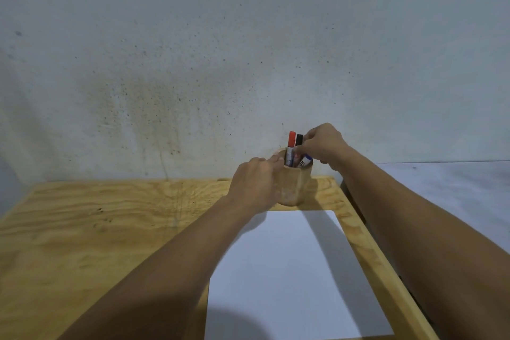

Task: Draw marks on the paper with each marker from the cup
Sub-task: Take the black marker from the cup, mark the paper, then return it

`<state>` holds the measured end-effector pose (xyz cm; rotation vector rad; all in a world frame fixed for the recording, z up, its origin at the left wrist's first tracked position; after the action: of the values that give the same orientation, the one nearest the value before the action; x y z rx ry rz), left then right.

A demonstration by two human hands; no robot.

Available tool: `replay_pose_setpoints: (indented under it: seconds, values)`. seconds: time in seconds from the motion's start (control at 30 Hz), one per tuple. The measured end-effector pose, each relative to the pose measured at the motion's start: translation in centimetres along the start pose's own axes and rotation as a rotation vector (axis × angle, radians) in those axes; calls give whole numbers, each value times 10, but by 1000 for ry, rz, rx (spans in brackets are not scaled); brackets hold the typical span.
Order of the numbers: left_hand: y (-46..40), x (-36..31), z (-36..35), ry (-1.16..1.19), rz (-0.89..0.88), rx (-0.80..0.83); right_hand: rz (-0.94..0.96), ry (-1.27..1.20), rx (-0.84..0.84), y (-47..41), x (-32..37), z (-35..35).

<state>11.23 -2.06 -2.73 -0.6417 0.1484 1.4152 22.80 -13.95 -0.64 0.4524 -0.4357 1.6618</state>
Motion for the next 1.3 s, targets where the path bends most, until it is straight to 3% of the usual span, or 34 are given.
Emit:
replay_pose_setpoints:
  seconds: [0.13, 0.27, 0.33, 0.5, 0.6, 0.7, 0.9, 1.1, 1.2, 1.3]
  values:
    - [0, 0, -3, 22, 12, 25, 29, -253, -118, 6, 5, 21]
    - [3, -2, -2, 194, -4, 66, 241, -407, -289, 26, 31, 65]
    - [5, -2, 12, 324, 4, -20, 371, -422, -319, 42, 50, 83]
    - [8, 11, 70, 879, 179, -332, 542, -349, -137, 82, 79, 82]
    - [12, 17, 86, 1257, 195, -308, 517, -329, 40, 97, 82, 61]
    - [22, 27, 89, 1363, 177, -255, 453, -370, 218, 105, 81, 36]
    - [48, 50, 85, 1264, 241, -239, 387, -443, 367, 120, 81, -2]
    - [76, 98, 92, 1100, 450, -375, 484, -172, 140, 125, 77, -25]
    - [90, 120, 93, 723, 500, -318, 454, -377, 211, 129, 69, -32]
    - [101, 133, 79, 431, 541, -281, 330, -715, 389, 131, 61, -49]
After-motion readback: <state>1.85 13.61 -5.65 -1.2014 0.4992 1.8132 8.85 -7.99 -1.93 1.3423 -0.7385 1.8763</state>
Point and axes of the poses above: each hand's wrist, its own y-axis away from the middle knuckle, its own z-axis out of the back of the hand, x = y × z, the point moved 8 cm from there along -y, towards the middle knuckle, and after that the axes turned 9 degrees about y, right-handed, at the moved point
